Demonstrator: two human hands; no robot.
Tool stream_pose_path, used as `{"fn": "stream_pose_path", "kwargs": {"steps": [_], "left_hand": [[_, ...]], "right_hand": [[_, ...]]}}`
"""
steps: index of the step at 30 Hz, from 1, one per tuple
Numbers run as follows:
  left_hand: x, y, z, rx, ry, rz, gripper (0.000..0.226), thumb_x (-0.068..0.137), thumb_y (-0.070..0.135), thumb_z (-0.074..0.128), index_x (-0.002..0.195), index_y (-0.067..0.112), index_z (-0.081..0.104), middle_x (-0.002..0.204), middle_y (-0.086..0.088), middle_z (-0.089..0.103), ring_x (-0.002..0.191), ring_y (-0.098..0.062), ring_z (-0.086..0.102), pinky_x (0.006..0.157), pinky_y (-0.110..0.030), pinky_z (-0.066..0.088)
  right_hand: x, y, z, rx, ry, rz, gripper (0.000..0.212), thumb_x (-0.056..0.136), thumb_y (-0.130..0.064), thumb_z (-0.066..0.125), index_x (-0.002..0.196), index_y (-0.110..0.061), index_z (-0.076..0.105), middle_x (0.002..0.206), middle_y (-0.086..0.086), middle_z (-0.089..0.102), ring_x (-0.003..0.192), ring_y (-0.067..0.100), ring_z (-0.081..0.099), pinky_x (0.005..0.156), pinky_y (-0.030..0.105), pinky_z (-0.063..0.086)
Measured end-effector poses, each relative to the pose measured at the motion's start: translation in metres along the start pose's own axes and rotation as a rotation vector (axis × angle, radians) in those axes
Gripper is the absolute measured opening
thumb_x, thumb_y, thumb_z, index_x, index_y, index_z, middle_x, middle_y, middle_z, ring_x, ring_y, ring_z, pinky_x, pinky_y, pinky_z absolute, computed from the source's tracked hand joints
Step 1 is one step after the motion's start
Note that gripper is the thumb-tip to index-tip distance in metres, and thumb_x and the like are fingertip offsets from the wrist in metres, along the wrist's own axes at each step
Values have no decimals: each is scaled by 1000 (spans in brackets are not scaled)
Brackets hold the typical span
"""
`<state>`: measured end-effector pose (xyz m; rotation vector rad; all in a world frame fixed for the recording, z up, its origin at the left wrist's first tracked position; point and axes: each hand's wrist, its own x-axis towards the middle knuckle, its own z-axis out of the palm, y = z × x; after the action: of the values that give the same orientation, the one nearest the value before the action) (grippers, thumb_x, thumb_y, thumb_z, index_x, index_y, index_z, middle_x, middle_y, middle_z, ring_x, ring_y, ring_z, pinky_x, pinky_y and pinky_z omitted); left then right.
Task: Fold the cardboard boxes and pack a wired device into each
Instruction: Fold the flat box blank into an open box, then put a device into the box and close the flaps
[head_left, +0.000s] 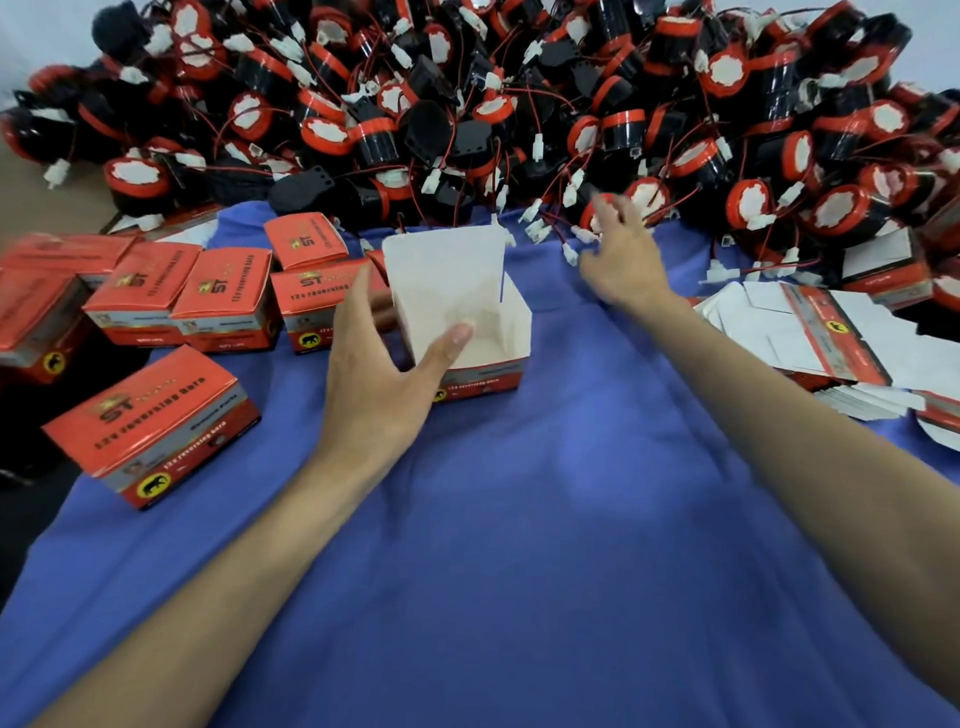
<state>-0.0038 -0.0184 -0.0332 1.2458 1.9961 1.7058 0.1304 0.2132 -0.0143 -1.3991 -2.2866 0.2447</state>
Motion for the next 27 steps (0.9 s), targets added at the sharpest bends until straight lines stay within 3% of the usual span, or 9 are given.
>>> {"fn": "stream_pose_path", "kwargs": {"steps": [4, 6, 8, 12, 15, 18, 21, 24, 27], "left_hand": [[-9, 4, 0, 146, 2, 246, 112, 63, 55, 81, 148, 10, 23, 136, 6, 34, 129, -6, 35, 107, -16, 30], [-9, 3, 1, 243, -36, 283, 110, 65, 44, 83, 149, 7, 22, 139, -6, 33, 133, -20, 34, 111, -29, 31], [-6, -1, 3, 278, -39, 249, 105, 71, 31, 84, 150, 9, 19, 139, -7, 30, 134, -20, 30, 111, -25, 26], [-3, -4, 2, 344, 86, 208, 91, 79, 26, 79, 148, 7, 23, 136, -7, 29, 128, -15, 25, 107, -22, 21], [-7, -4, 2, 447, 176, 316, 77, 75, 19, 82, 136, 0, 38, 121, -19, 36, 114, -20, 30, 101, -24, 25], [-10, 0, 4, 378, 100, 363, 63, 73, 6, 79, 124, -2, 43, 107, -7, 33, 98, -19, 36, 88, -23, 34], [-17, 8, 0, 301, -9, 479, 48, 70, 12, 63, 113, -2, 47, 100, -6, 36, 90, -15, 36, 82, -28, 36], [-28, 13, -4, 314, -161, 628, 49, 70, 27, 53, 106, -6, 52, 103, -16, 48, 95, -32, 47, 81, -39, 41], [-34, 16, -3, 267, -274, 602, 46, 76, 40, 55, 94, -2, 60, 99, -8, 56, 95, -24, 51, 80, -20, 37]], "right_hand": [[9, 10, 12, -168, -26, 73, 30, 92, -13, 47, 114, 6, 55, 122, 28, 53, 113, 40, 48, 89, 39, 35], [1, 3, 10, -130, 44, 32, 24, 89, -6, 49, 108, 8, 56, 117, 28, 53, 108, 42, 50, 80, 41, 38], [-11, -8, 2, -102, 40, -28, 24, 89, -8, 54, 108, 7, 57, 116, 27, 55, 107, 41, 51, 79, 41, 39], [-41, -45, -44, -106, -129, -174, 42, 85, -28, 69, 109, 6, 64, 110, 22, 65, 106, 35, 57, 91, 43, 46], [-70, -71, -85, -181, -255, -344, 28, 84, -26, 69, 93, 0, 73, 90, 14, 72, 92, 26, 64, 87, 42, 49], [-100, -94, -114, -51, -347, -470, 20, 85, -29, 69, 78, -11, 76, 62, -2, 70, 66, 1, 63, 75, 30, 52], [-119, -115, -113, 107, -282, -521, 33, 93, -32, 60, 79, -4, 70, 60, 2, 69, 61, 10, 65, 66, 32, 52], [-134, -131, -106, 479, -300, -463, 29, 97, -30, 55, 86, -3, 56, 56, 1, 65, 44, 9, 63, 48, 28, 53], [-143, -137, -98, 763, -355, -457, 17, 93, -19, 62, 88, -9, 49, 62, 6, 69, 43, 10, 63, 41, 20, 47]]}}
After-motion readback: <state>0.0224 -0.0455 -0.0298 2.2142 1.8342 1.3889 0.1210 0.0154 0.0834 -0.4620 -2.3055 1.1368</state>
